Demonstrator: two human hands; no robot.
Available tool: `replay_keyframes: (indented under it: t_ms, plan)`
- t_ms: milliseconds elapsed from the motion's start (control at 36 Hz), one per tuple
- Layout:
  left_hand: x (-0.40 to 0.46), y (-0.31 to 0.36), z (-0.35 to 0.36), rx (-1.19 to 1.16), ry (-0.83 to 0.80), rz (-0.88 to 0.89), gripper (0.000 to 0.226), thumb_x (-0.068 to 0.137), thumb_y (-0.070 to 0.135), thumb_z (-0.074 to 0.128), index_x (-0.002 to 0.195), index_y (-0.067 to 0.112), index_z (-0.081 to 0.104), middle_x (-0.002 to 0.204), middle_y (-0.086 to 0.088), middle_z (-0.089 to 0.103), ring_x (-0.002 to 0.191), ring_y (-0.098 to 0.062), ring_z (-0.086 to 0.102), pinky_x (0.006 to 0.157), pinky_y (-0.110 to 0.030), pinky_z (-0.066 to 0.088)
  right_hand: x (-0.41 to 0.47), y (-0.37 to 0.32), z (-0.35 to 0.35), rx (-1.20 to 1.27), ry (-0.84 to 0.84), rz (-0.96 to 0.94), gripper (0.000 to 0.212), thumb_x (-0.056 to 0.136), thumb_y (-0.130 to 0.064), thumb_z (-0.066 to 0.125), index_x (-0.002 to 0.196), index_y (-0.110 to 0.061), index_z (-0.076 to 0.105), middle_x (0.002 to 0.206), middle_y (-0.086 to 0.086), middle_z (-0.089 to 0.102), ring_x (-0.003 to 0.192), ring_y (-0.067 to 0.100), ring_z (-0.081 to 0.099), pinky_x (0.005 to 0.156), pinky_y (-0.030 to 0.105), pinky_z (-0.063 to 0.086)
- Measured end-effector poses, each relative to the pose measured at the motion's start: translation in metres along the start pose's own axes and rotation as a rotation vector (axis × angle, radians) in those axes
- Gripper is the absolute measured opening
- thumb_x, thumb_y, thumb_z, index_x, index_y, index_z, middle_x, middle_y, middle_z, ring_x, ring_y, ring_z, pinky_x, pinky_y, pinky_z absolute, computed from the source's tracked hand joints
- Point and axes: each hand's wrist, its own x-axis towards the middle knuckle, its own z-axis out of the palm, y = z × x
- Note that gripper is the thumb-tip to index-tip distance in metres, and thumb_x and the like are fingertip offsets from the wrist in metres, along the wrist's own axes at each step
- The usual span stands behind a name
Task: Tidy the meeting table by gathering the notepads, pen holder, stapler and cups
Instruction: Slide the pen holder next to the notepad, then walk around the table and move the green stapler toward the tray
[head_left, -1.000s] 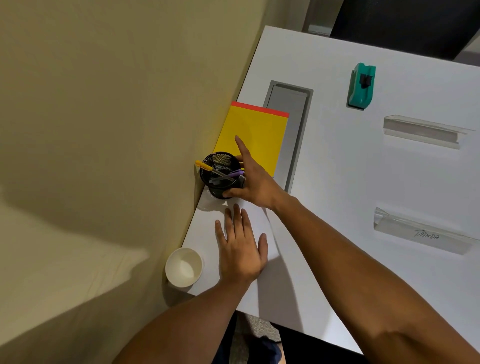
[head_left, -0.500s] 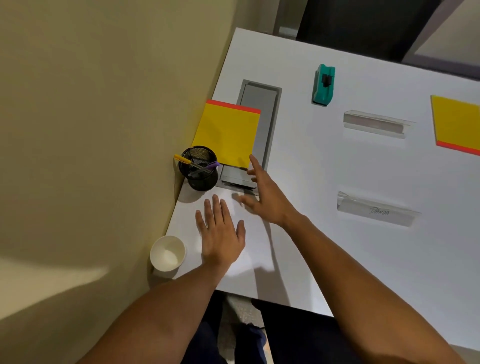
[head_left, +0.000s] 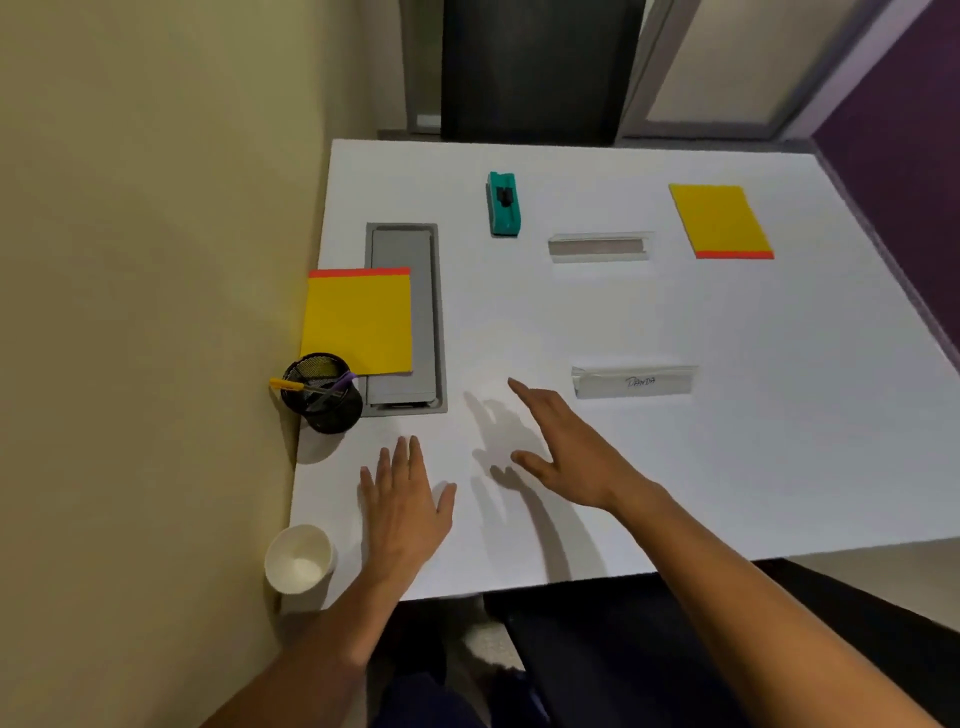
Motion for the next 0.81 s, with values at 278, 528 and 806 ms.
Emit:
replay_keyframes:
  t_ms: [278, 528, 806]
  plan:
    - [0.008, 0.042, -0.06, -0.243, 0.147, 0.258, 0.083, 0.091, 0.06, 0.054, 0.154, 0.01, 0.034, 0.16, -0.012, 0.036, 0.15, -0.034, 0.029, 0.116, -0.051, 0.036, -0.068, -0.008, -0.051, -0.003, 0.365, 0.124, 0.064, 0.101, -0.037, 0.057, 0.157, -0.037, 0.025, 0.154, -0.013, 0.037, 0.134, 0.003, 0.04, 0.104, 0.024, 0.04]
    - [-0.012, 0.105, -0.111, -0.355, 0.201, 0.372, 0.089, 0.089, 0.074, 0.033, 0.158, 0.019, 0.024, 0.163, -0.003, 0.031, 0.153, -0.023, 0.023, 0.12, -0.04, 0.024, -0.135, -0.013, -0.068, -0.016, 0.477, 0.169, 0.066, 0.1, -0.04, 0.057, 0.157, -0.036, 0.023, 0.157, -0.013, 0.031, 0.142, 0.008, 0.036, 0.107, 0.022, 0.037]
    - [-0.095, 0.199, -0.135, -0.463, 0.111, 0.512, 0.099, 0.074, 0.096, 0.018, 0.157, 0.041, 0.009, 0.166, 0.007, 0.021, 0.153, -0.02, 0.022, 0.117, -0.044, 0.029, -0.227, -0.002, -0.096, 0.028, 0.647, 0.171, 0.067, 0.099, -0.042, 0.059, 0.156, -0.038, 0.024, 0.155, -0.015, 0.03, 0.137, 0.002, 0.037, 0.105, 0.014, 0.032]
